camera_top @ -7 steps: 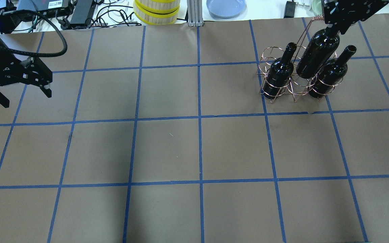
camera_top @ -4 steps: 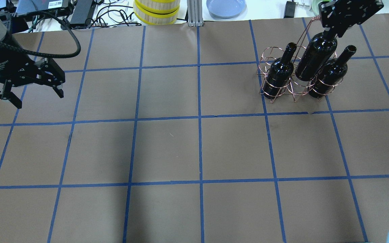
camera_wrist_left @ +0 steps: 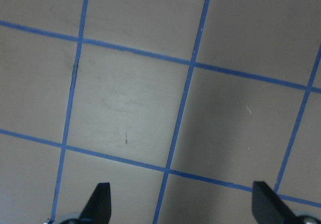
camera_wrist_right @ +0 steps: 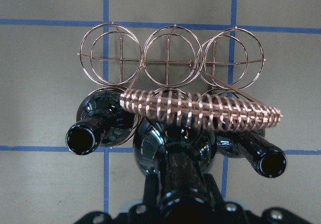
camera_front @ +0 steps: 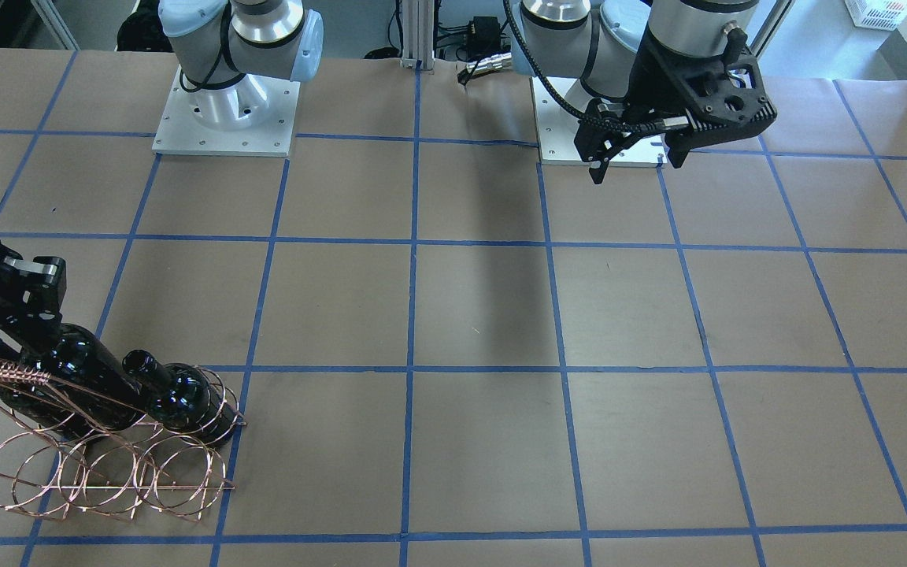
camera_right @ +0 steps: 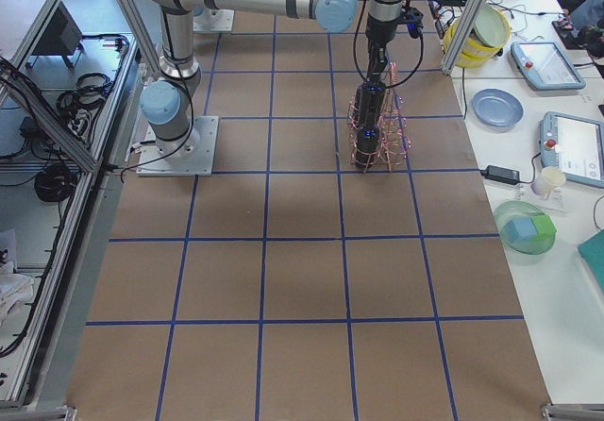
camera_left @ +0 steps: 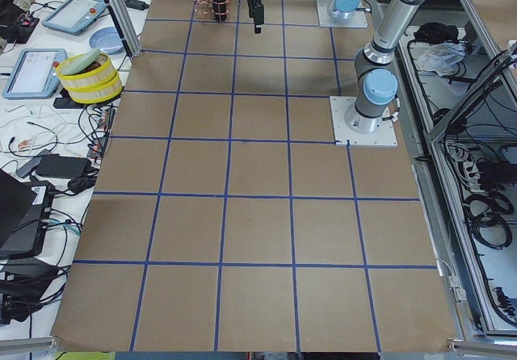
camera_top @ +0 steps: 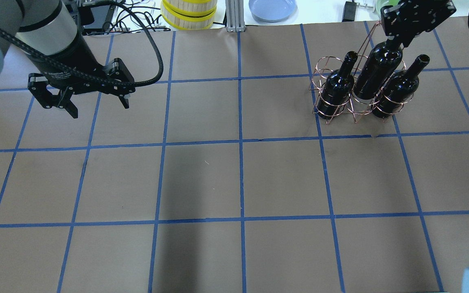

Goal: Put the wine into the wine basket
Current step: 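Press the bottle into the basket slot with the right gripper while the left retracts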

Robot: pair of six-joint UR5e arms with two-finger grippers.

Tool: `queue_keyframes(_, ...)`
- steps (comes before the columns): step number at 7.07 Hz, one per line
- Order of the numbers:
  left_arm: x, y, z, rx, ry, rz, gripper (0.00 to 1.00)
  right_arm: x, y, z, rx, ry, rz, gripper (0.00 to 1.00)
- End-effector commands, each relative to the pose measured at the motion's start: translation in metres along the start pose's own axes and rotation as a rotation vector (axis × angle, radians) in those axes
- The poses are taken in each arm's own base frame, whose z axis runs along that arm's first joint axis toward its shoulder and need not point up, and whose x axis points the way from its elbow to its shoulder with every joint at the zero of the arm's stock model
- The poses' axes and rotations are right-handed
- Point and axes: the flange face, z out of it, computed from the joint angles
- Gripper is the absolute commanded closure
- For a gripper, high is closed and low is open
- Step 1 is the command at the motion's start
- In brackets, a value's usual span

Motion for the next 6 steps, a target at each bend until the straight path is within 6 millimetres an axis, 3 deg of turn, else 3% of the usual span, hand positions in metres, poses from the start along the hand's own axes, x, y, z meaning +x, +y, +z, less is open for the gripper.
queue_keyframes(1,0.015,-0.038,-0.023,0.198,0.058,0.009,0.01,0.001,-0.007,0.019,0.001,0.001,-0.014,0.82)
queue_keyframes(3,0.016,-0.047,-0.023,0.207,0.149,0.104,0.0,0.001,-0.01,0.04,-0.003,-0.002,-0.018,0.82)
queue_keyframes(4,-0.002,-0.056,-0.022,0.202,0.166,0.108,0.0,0.001,-0.01,0.046,-0.004,-0.002,-0.048,0.82)
queue_keyframes(6,-0.013,-0.046,-0.025,0.137,0.166,0.093,0.0,0.001,-0.009,0.057,-0.02,-0.006,-0.064,0.82)
